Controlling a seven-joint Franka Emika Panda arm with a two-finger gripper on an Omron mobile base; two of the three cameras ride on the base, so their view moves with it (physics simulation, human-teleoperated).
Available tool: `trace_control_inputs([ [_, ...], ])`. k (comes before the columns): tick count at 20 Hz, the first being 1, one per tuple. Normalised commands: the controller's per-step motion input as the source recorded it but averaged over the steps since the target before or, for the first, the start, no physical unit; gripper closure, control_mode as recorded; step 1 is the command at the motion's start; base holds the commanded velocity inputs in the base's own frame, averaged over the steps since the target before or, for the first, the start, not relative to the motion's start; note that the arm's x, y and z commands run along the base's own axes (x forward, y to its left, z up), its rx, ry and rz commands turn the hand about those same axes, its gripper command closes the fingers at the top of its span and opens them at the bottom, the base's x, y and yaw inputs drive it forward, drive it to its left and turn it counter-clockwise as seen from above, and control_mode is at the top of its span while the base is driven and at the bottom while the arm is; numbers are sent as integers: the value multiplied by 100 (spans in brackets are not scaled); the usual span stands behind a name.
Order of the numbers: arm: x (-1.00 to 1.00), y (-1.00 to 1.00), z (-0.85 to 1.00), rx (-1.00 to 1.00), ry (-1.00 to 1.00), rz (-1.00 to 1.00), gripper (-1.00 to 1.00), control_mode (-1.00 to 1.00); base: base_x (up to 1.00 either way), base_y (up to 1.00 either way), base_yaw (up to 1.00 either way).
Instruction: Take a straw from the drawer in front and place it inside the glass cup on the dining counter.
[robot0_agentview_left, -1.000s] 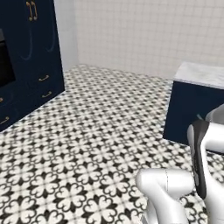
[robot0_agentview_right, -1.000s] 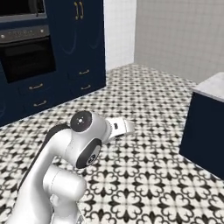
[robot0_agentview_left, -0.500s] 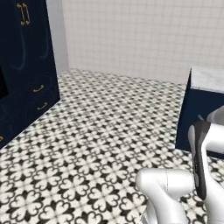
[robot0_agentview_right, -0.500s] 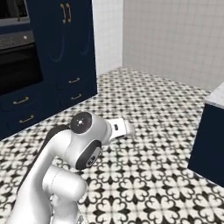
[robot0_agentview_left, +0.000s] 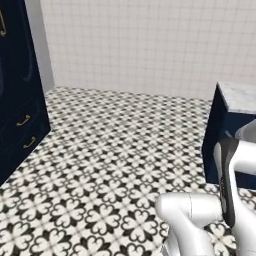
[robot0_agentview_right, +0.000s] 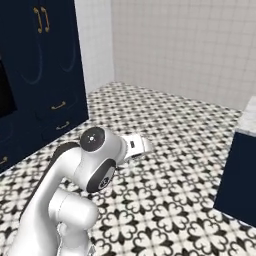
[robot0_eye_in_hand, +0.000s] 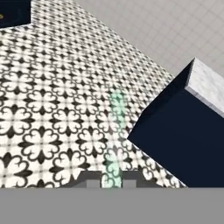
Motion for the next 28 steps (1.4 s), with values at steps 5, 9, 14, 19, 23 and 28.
trace_control_inputs([
  [5, 0, 0, 0, 0, 0, 0, 100, 100, 100, 45, -34],
  [9, 0, 0, 0, 0, 0, 0, 100, 100, 100, 55, -35],
  [14, 0, 0, 0, 0, 0, 0, 100, 100, 100, 57, -35],
  [19, 0, 0, 0, 0, 0, 0, 100, 100, 100, 48, -34],
  [23, 0, 0, 0, 0, 0, 0, 100, 100, 100, 45, -35],
  [28, 0, 0, 0, 0, 0, 0, 100, 100, 100, 53, -35],
])
